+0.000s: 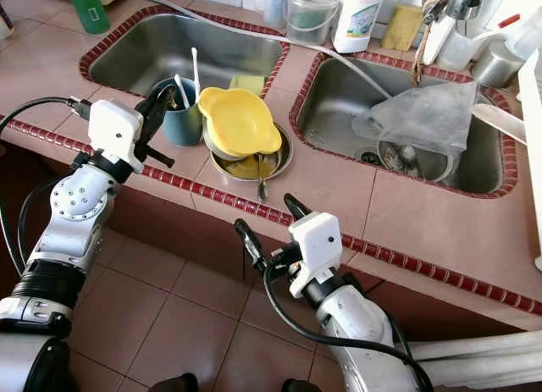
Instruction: Kitchen organization
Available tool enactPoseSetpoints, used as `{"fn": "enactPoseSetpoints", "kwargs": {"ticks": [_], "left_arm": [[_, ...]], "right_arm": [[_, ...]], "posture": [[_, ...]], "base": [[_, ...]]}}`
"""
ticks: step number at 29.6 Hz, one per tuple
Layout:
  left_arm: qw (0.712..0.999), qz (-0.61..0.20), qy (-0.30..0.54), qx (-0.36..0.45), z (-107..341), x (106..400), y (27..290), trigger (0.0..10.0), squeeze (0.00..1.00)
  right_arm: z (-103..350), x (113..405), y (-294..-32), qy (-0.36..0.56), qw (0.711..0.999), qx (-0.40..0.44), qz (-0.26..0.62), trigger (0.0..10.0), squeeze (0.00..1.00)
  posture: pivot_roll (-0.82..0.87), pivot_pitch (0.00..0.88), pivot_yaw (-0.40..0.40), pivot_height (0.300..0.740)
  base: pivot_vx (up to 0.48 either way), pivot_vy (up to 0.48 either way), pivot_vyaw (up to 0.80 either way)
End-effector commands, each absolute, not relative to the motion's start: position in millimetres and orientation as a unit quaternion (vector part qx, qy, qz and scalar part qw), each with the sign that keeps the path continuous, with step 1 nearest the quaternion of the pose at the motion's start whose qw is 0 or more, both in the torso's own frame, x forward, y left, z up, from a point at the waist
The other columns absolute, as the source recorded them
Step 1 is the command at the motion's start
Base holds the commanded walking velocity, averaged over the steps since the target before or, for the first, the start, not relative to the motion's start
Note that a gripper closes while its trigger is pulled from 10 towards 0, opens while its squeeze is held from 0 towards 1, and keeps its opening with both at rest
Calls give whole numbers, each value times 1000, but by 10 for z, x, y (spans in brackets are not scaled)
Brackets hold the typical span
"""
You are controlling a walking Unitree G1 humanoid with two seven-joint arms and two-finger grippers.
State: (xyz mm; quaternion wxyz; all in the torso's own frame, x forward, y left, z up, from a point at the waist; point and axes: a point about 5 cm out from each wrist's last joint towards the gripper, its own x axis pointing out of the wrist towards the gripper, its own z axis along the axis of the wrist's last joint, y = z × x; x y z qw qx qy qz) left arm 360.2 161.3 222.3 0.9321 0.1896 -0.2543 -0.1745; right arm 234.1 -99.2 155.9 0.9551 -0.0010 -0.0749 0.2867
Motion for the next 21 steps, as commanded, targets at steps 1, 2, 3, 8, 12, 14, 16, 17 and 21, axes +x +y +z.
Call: {"fn": "enactPoseSetpoints", "kwargs": {"ticks": [1, 2, 3, 8, 12, 14, 16, 17, 21], "left_arm": [[930, -179, -253, 197, 2237, 3607, 1614, 0, 0], [930, -179, -253, 197, 2237, 3606, 1617, 0, 0], [930, -179, -253, 197, 2238, 3607, 1619, 0, 0], [929, -176, -256, 200, 2262, 3607, 1638, 0, 0], [926, -176, -256, 213, 2297, 3615, 1645, 10000, 0], [926, -175, -260, 212, 2331, 3615, 1652, 10000, 0], [923, -170, -267, 220, 2393, 3619, 1680, 10000, 0], [922, -169, -268, 221, 2414, 3623, 1690, 10000, 0], [919, -170, -274, 225, 2496, 3630, 1711, 10000, 0]], "right_arm": [[1542, 2337, -996, -74, 955, -1, 288, 10000, 0], [1539, 2335, -995, -74, 955, -1, 288, 10000, 0], [1538, 2335, -994, -74, 955, -1, 288, 10000, 0], [1538, 2342, -996, -74, 955, -2, 289, 10000, 0], [1543, 2352, -999, -75, 954, -2, 289, 10000, 0], [1545, 2355, -997, -75, 954, -2, 289, 10000, 0], [1545, 2358, -991, -75, 954, -1, 290, 10000, 0], [1546, 2362, -989, -76, 954, 0, 289, 10000, 0], [1545, 2371, -982, -77, 954, 0, 289, 10000, 0]], "posture": [[-104, 196, -17, 740], [-102, 195, -18, 740], [-103, 194, -18, 740], [-102, 196, -20, 740], [-98, 199, -20, 740], [-96, 198, -21, 740], [-96, 198, -21, 740], [-94, 199, -19, 740], [-90, 200, -16, 740]], "base": [[0, 0, 0], [0, 0, 0], [0, 0, 0], [0, 0, 0], [0, 0, 0], [0, 0, 0], [0, 0, 0], [0, 0, 0], [0, 0, 0]]}}
